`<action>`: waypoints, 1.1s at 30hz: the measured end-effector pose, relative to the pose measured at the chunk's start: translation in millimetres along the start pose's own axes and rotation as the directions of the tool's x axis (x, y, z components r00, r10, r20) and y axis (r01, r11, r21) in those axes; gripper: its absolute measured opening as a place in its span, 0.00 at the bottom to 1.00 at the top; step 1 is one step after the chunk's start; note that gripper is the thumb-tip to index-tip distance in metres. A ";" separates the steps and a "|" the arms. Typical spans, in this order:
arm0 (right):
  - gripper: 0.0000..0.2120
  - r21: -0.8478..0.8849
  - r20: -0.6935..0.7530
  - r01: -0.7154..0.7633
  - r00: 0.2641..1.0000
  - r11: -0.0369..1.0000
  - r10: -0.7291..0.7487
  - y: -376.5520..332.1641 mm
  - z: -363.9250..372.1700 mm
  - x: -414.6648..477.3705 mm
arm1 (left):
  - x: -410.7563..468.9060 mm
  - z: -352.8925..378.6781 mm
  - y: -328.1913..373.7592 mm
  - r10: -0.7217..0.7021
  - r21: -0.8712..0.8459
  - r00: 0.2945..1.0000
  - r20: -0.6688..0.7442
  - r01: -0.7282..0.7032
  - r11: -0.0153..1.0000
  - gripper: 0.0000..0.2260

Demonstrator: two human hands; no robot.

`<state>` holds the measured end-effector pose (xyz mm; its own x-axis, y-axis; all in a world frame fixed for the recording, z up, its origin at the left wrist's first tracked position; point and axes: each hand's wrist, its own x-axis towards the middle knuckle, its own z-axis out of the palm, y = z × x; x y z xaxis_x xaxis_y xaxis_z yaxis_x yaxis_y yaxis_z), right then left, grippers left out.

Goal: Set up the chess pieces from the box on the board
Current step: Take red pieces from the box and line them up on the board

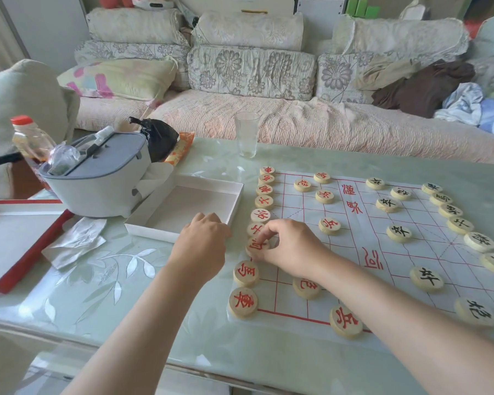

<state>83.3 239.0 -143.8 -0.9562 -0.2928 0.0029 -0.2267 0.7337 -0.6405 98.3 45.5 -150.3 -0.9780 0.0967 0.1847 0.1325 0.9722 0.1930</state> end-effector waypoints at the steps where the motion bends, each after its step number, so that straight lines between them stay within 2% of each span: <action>1: 0.12 -0.010 0.002 0.000 1.000 1.000 0.000 -0.1 1.7 0.2 | -0.4 -1.6 0.5 0.004 0.009 1.000 -0.003 -0.004 1.000 0.13; 5: 0.12 -0.077 -0.003 -0.011 1.000 0.997 0.011 1.8 8.7 2.1 | -0.5 -4.2 12.3 0.139 -0.044 0.987 -0.084 -0.143 0.989 0.12; 8: 0.12 -0.115 0.017 0.001 1.000 0.993 0.001 0.7 7.3 0.6 | -0.4 -1.6 19.8 0.198 -0.111 0.980 0.010 -0.196 0.974 0.12; 11: 0.14 -0.147 0.035 0.023 0.999 0.989 -0.018 -0.2 1.8 -0.7 | -1.3 0.6 18.8 0.165 -0.105 0.981 0.102 -0.155 0.982 0.13; 18: 0.12 -0.171 0.048 0.010 0.999 0.985 -0.002 2.1 -3.5 1.4 | -9.4 -9.6 17.7 0.013 -0.129 0.990 0.143 0.006 0.992 0.08; 24: 0.11 -0.154 0.052 0.021 0.999 0.988 -0.013 2.9 3.1 3.7 | -16.8 -16.2 16.0 0.019 -0.278 0.947 0.320 0.074 0.958 0.09; 27: 0.11 -0.142 0.054 0.025 0.998 0.990 -0.017 5.1 3.9 4.1 | -15.1 -13.8 15.9 0.041 -0.322 0.944 0.329 0.072 0.944 0.10; 30: 0.11 -0.138 0.071 0.017 0.997 0.990 -0.007 5.2 2.6 3.6 | -14.7 -12.5 15.3 0.047 -0.297 0.946 0.322 0.054 0.953 0.10; 33: 0.08 -0.112 0.049 0.008 0.999 0.994 -0.003 3.0 -6.5 5.9 | -11.1 -15.8 14.4 0.024 -0.276 0.973 0.231 0.042 0.960 0.09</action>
<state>75.8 243.5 -140.8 -0.9452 -0.3248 -0.0333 -0.2540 0.7956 -0.5500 113.7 55.1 -134.4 -0.9853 0.1665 -0.0380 0.1308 0.8788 0.4589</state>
